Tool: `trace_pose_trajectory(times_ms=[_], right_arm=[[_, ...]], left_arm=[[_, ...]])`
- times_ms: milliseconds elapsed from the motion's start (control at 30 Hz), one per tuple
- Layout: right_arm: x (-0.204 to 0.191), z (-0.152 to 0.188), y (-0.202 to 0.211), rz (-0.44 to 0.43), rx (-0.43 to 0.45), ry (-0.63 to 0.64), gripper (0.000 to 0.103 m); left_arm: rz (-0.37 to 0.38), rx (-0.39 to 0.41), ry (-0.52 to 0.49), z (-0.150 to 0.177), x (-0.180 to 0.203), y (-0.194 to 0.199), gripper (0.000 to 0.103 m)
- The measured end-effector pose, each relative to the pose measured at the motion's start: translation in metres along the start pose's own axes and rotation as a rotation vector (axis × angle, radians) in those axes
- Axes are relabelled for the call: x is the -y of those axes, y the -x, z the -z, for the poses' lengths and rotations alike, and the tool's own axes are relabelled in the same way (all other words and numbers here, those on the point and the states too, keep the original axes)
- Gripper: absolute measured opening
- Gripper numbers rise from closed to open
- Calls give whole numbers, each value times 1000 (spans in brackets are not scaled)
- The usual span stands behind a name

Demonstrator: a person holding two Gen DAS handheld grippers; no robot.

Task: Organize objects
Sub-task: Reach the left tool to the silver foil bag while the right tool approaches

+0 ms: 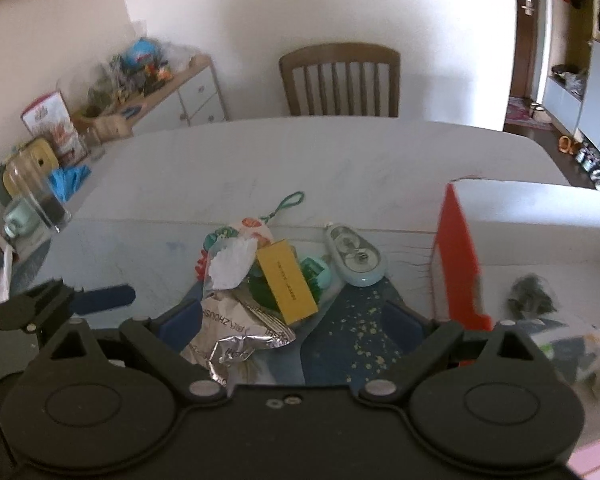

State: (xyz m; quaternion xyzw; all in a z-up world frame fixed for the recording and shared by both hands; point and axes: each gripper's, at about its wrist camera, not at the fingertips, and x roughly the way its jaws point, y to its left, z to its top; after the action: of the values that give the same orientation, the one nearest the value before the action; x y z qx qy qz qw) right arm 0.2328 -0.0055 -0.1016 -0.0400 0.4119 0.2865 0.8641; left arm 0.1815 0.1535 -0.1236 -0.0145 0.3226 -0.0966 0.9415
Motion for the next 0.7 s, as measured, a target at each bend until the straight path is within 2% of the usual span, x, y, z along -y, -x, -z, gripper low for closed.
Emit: trace_pose_trajectory(times_ms=[233,700], right_arm=[[2,-10,-33,15,-45,34,92],[-2,-17,-77,21,-125,95,70]], left_arm=[[4,-24,-47,5,-2,-25,103],[-35,-73,-79,15,-4,-55,102]])
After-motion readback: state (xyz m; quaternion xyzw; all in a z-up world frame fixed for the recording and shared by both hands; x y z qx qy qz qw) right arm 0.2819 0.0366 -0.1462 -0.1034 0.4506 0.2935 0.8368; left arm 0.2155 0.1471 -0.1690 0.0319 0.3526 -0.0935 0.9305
